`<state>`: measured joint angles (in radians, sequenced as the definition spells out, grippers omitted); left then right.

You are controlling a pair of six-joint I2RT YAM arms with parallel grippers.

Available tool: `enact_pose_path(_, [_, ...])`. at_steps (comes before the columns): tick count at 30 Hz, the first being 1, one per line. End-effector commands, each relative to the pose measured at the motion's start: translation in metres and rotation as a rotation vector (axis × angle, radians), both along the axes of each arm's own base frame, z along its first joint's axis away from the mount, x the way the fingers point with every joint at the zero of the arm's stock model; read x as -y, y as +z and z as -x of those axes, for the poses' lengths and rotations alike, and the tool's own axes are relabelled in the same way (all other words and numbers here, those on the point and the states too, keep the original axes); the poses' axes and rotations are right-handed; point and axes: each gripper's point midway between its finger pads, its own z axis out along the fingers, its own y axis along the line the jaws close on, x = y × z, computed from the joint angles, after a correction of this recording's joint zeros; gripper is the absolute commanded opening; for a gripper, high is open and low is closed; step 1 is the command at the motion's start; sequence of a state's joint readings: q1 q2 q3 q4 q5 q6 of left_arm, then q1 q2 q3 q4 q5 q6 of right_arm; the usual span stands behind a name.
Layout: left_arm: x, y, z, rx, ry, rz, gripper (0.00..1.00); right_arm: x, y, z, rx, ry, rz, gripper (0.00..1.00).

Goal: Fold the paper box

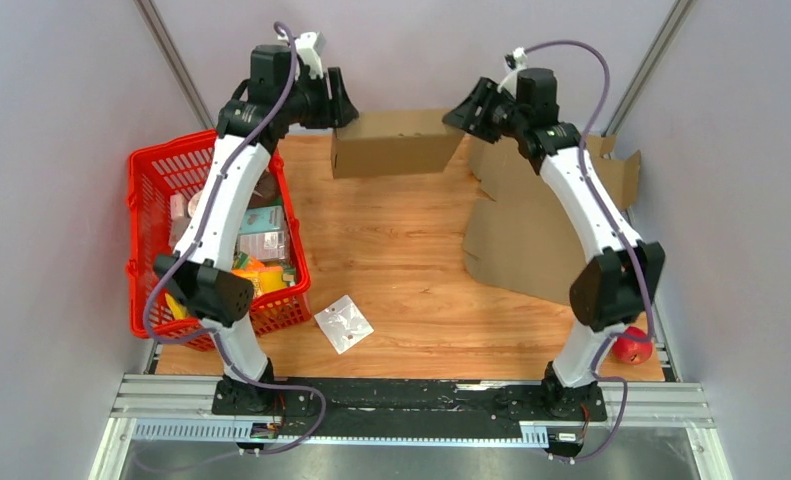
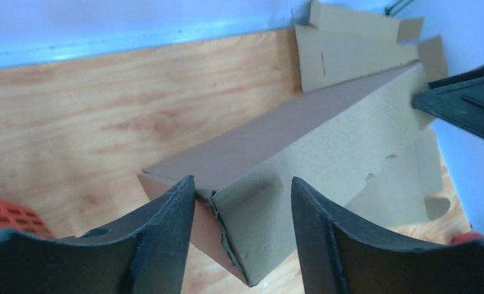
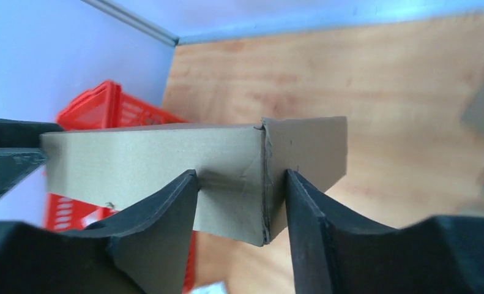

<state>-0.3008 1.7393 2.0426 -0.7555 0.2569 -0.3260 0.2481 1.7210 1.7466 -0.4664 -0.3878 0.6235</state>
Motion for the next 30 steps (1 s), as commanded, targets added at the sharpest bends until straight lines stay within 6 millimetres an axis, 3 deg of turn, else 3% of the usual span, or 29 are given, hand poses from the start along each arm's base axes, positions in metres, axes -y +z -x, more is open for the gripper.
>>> enact_pose_path(1, [0.008, -0.025, -0.019, -0.064, -0.065, -0.099, 0.68, -0.080, 0.048, -0.026, 0.328, 0.240, 0.028, 0.60])
enact_pose_path(2, [-0.006, -0.033, -0.027, -0.054, -0.043, -0.178, 0.72, -0.083, 0.013, -0.041, 0.276, 0.234, 0.086, 0.69])
enact_pose_path(3, [-0.019, -0.052, -0.027, -0.111, -0.019, -0.229, 0.73, -0.080, -0.008, -0.045, 0.238, 0.210, 0.145, 0.76])
enact_pose_path(5, [-0.046, -0.073, -0.025, -0.160, 0.041, -0.334, 0.76, -0.073, -0.052, -0.043, 0.154, 0.219, 0.220, 0.87])
enact_pose_path(7, [-0.061, -0.061, -0.017, -0.111, 0.092, -0.368, 0.77, -0.066, -0.064, -0.033, 0.129, 0.200, 0.246, 0.91])
enact_pose_path(8, [-0.068, -0.077, -0.010, -0.139, 0.102, -0.399, 0.80, -0.063, -0.093, -0.020, 0.068, 0.222, 0.262, 0.93])
enact_pose_path(9, [-0.081, -0.058, -0.006, -0.084, 0.168, -0.408, 0.82, -0.064, -0.082, -0.008, 0.093, 0.233, 0.255, 0.93])
enact_pose_path(11, [-0.100, -0.060, -0.001, -0.112, 0.251, -0.380, 0.82, -0.060, -0.109, 0.013, 0.047, 0.255, 0.293, 0.96])
enact_pose_path(12, [-0.107, -0.054, 0.004, -0.109, 0.279, -0.365, 0.82, -0.058, -0.105, 0.020, 0.064, 0.249, 0.302, 0.97])
enact_pose_path(14, [-0.106, -0.058, 0.011, -0.128, 0.280, -0.339, 0.82, -0.051, -0.115, 0.028, 0.036, 0.238, 0.312, 0.98])
enact_pose_path(16, [-0.101, -0.049, 0.019, -0.105, 0.266, -0.294, 0.79, -0.048, -0.126, 0.033, 0.002, 0.229, 0.313, 0.99])
enact_pose_path(17, [-0.096, -0.060, 0.025, -0.134, 0.252, -0.266, 0.78, -0.049, -0.128, 0.035, -0.022, 0.220, 0.297, 0.99])
enact_pose_path(18, [-0.077, -0.044, 0.031, -0.085, 0.172, -0.171, 0.77, -0.047, -0.134, 0.037, -0.052, 0.208, 0.300, 0.99])
enact_pose_path(19, [-0.065, -0.044, 0.037, -0.081, 0.126, -0.123, 0.71, -0.046, -0.138, 0.037, -0.071, 0.192, 0.288, 0.99])
enact_pose_path(20, [-0.057, -0.061, 0.047, -0.122, 0.101, -0.090, 0.70, -0.049, -0.142, 0.035, -0.082, 0.186, 0.268, 0.99])
enact_pose_path(21, [-0.048, -0.045, 0.056, -0.062, 0.059, -0.047, 0.70, -0.059, -0.143, 0.035, -0.114, 0.189, 0.194, 0.99])
enact_pose_path(24, [-0.032, -0.052, 0.090, -0.041, -0.004, -0.035, 0.70, -0.089, -0.158, 0.036, -0.240, 0.146, 0.016, 0.94])
enact_pose_path(25, [-0.030, -0.060, 0.100, -0.054, -0.018, -0.044, 0.70, -0.095, -0.176, 0.046, -0.275, 0.126, -0.017, 0.93])
enact_pose_path(26, [-0.033, -0.050, 0.113, -0.020, -0.022, -0.038, 0.70, -0.109, -0.160, 0.040, -0.193, 0.115, -0.083, 0.93])
enact_pose_path(27, [-0.034, -0.049, 0.121, -0.015, -0.036, -0.037, 0.70, -0.128, -0.165, 0.048, -0.183, 0.100, -0.063, 0.94])
enact_pose_path(28, [-0.038, -0.048, 0.130, -0.008, -0.041, -0.049, 0.71, -0.142, -0.155, 0.045, -0.153, 0.100, -0.067, 0.94])
enact_pose_path(29, [-0.043, -0.038, 0.141, 0.032, -0.049, -0.065, 0.72, -0.152, -0.157, 0.045, -0.154, 0.098, -0.055, 0.93])
enact_pose_path(30, [-0.049, -0.039, 0.151, 0.018, -0.045, -0.088, 0.72, -0.163, -0.181, 0.045, -0.182, 0.075, -0.012, 0.93])
